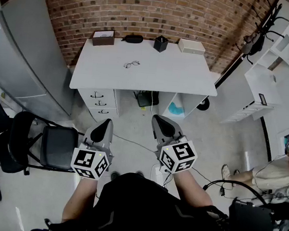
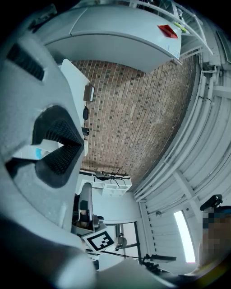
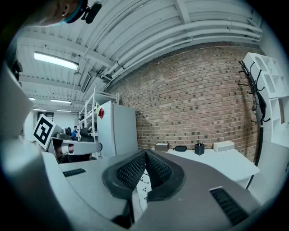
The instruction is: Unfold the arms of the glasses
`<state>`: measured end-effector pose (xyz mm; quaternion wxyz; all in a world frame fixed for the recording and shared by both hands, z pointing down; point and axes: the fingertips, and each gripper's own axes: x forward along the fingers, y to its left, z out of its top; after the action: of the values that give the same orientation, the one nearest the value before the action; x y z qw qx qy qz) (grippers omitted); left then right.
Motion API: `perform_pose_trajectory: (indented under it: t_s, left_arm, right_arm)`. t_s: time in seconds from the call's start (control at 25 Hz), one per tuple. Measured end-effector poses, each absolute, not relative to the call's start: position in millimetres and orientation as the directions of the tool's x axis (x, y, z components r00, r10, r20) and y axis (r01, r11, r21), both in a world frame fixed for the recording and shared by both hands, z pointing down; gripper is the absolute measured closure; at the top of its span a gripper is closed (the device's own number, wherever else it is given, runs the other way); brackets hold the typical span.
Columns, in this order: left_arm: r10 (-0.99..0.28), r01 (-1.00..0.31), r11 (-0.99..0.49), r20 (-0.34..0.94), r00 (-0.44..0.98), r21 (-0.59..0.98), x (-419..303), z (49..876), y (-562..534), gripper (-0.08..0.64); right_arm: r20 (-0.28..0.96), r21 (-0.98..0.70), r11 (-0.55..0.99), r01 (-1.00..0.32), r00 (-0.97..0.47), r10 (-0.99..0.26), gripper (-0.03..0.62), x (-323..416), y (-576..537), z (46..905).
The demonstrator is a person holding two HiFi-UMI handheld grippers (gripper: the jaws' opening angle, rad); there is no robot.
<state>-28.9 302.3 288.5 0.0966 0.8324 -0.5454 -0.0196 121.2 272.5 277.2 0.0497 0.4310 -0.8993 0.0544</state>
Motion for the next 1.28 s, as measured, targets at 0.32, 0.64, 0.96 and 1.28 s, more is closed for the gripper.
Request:
perform_pose_trajectory:
  t_s: [0.32,0.64,0.96,1.28]
  left_arm:
    - [-0.902,-0.892,-0.407,0.066,0.426,0.195,-27,282,308,0.554]
    - [-0.904,-0.888,-0.401,0.064,0.424,0.226,-43,285,305,0.554]
    - [-0.901,-0.881,-0.407,0.055,0.431,0.243,-60,290,301,0.554]
    - [-0.888,-0.873,-0.433,0.059,0.456,0.222,-80,293,292,0.554]
  right_arm:
    - [0.138,-0.055,0.626,-0.778,-0.627,-0.767,0.585,115,278,280]
    - [0.115,-0.094,0.624,-0.776,-0.631,-0.767,0.584,103,276,278]
    - [0.135,-0.069,0.629,-0.774,-0.632,-0.763,0.584,81,273,283]
    - [0.149,-0.054,0.617,-0.785,-0.618,-0.772,0.584,57,269,285]
